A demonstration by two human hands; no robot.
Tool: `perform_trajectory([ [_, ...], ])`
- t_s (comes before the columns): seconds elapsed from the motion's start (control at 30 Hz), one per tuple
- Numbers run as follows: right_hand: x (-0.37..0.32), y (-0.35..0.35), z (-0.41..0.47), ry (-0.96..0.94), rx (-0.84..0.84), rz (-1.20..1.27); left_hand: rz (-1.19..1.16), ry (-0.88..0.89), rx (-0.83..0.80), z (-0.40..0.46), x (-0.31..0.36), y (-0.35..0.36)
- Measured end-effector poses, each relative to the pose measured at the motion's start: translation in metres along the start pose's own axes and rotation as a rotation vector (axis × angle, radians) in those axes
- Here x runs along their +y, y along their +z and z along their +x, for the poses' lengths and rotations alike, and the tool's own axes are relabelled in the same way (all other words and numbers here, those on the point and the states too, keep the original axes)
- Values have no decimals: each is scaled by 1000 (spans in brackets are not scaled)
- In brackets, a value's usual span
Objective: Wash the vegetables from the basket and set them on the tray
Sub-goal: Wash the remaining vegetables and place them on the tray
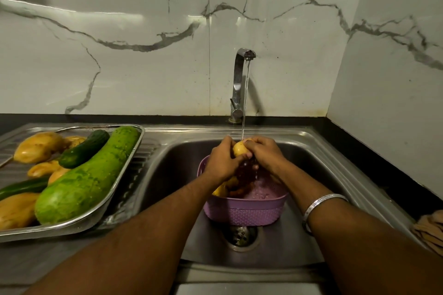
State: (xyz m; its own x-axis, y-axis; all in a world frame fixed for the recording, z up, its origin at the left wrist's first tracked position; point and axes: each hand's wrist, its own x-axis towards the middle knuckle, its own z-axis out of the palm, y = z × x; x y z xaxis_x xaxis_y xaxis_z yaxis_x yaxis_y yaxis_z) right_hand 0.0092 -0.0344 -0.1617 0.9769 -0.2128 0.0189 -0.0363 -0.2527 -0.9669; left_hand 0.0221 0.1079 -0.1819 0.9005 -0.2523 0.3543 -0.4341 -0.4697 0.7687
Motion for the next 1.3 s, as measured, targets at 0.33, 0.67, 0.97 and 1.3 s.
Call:
perform_trajectory([
  [0.33, 2, 1, -5, -51, 114, 21, 54, 100, -37, -3, -7, 0],
  [0.67, 0, -4, -4, -5, 22, 61, 47, 54, -14, 1, -10, 0],
  [0.97, -1, 4, 0, -72, 64, 85, 79, 84, 35, 0, -8, -1],
  [1.3, 4, -6, 2, -79, 102, 48, 38, 55, 4, 1, -3, 2],
])
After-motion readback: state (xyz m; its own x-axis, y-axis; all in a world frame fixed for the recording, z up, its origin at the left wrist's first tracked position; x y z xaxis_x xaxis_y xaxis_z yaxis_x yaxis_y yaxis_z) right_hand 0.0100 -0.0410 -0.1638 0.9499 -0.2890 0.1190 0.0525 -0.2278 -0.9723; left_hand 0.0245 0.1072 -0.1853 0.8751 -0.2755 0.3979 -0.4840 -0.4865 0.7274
